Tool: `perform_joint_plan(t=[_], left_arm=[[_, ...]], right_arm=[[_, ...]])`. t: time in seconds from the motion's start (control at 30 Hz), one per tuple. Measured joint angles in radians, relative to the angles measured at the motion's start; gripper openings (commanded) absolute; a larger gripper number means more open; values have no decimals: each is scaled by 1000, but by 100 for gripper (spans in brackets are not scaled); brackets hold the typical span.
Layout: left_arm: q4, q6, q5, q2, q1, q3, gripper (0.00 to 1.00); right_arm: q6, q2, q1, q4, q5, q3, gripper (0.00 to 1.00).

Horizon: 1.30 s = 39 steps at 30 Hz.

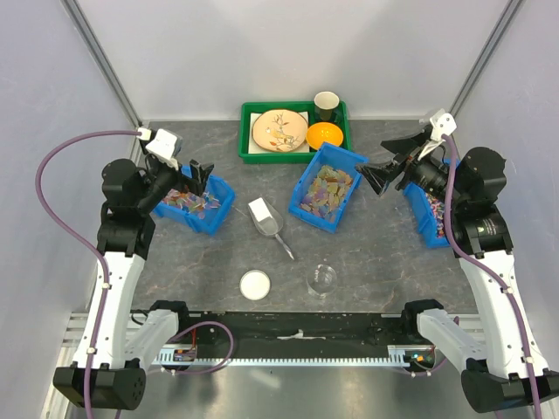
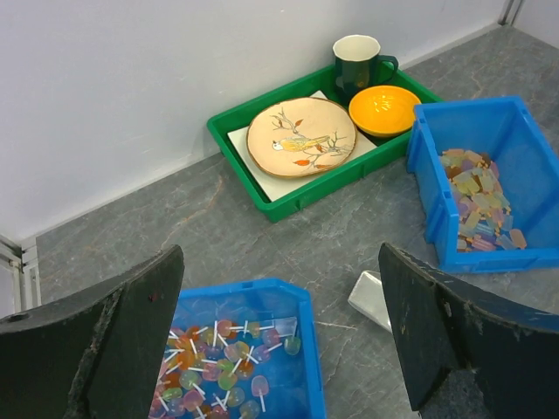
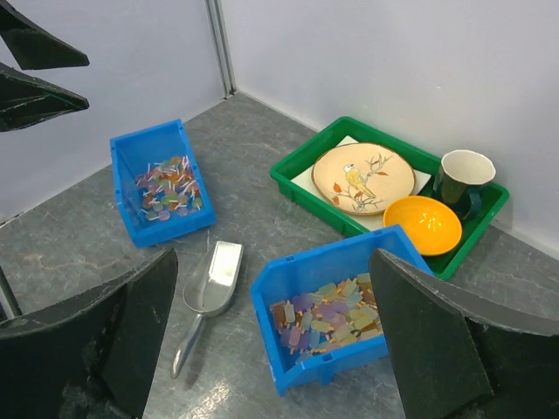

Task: Pack the candies
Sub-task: Pick up the spatula from the center of the board.

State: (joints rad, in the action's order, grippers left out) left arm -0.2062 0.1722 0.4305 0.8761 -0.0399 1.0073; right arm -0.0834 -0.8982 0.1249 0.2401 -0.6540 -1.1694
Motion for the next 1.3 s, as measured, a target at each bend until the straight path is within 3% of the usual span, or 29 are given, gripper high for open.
perform_joint_plan(t=[0.47, 0.7, 1.3], left_arm=[[0, 0, 24, 0, 12, 0, 99], [-14, 1, 24, 15, 13, 6, 99], [-185, 61, -65, -14, 13, -29, 99]], right_arm=[[92, -14, 0, -23, -54, 24, 98], [97, -103, 38, -31, -51, 21, 98], [216, -543, 661, 113, 372, -35, 97]])
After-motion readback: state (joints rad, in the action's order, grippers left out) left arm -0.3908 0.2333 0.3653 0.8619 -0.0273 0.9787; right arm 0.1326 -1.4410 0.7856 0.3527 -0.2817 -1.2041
